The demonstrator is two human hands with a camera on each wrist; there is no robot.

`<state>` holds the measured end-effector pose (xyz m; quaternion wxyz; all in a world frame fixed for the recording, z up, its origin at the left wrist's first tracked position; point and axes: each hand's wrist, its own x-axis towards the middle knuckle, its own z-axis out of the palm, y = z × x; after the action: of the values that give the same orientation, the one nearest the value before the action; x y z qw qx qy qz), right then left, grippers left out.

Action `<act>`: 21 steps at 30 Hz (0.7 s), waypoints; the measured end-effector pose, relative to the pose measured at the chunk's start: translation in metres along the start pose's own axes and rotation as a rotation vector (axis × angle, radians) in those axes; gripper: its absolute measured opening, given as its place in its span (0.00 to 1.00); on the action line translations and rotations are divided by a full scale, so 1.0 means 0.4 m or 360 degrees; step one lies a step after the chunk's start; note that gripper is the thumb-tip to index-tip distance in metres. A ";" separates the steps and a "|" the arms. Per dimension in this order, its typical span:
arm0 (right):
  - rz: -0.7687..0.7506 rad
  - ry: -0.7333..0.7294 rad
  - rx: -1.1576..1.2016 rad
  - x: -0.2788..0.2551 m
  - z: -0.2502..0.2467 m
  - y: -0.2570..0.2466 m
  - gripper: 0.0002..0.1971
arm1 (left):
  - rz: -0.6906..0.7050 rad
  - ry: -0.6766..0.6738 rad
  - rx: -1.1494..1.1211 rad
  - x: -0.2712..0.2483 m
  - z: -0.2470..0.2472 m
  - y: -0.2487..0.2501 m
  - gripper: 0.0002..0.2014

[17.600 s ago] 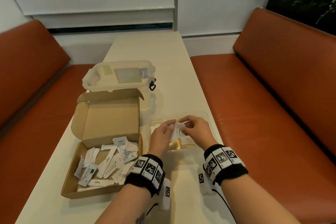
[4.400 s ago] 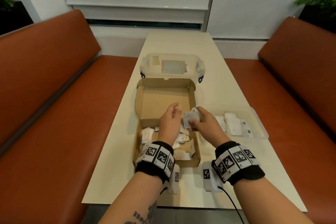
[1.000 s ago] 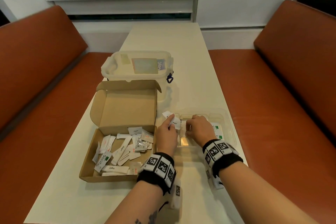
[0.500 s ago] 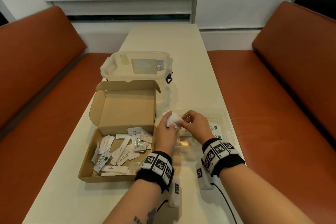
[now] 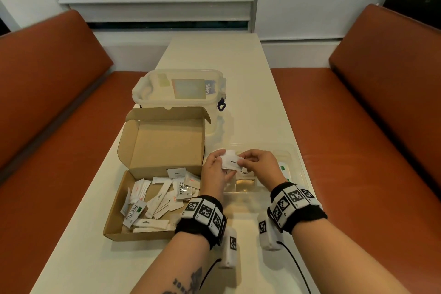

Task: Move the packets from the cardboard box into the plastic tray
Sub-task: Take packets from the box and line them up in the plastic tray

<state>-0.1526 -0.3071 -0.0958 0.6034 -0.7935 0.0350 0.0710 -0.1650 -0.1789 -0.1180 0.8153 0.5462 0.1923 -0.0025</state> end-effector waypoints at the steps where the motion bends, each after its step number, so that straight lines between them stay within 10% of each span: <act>1: -0.0006 0.0021 -0.0004 0.001 -0.003 -0.001 0.04 | 0.0007 0.0013 0.0046 0.003 -0.001 -0.005 0.14; 8: -0.0049 0.0384 -0.0386 0.014 -0.051 0.013 0.02 | 0.0119 0.0155 0.0174 0.007 -0.001 -0.025 0.18; 14: -0.0043 0.0257 -0.1162 0.020 -0.024 0.043 0.06 | 0.0160 0.0259 0.0185 0.011 0.004 -0.031 0.18; 21: 0.0047 0.0487 -0.1092 0.024 0.007 0.054 0.06 | 0.0184 0.0281 0.0271 0.005 0.006 -0.031 0.16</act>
<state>-0.1461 -0.3099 -0.1185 0.2890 -0.9504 0.1103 -0.0319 -0.1651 -0.1855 -0.1290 0.7447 0.6217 0.2304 0.0762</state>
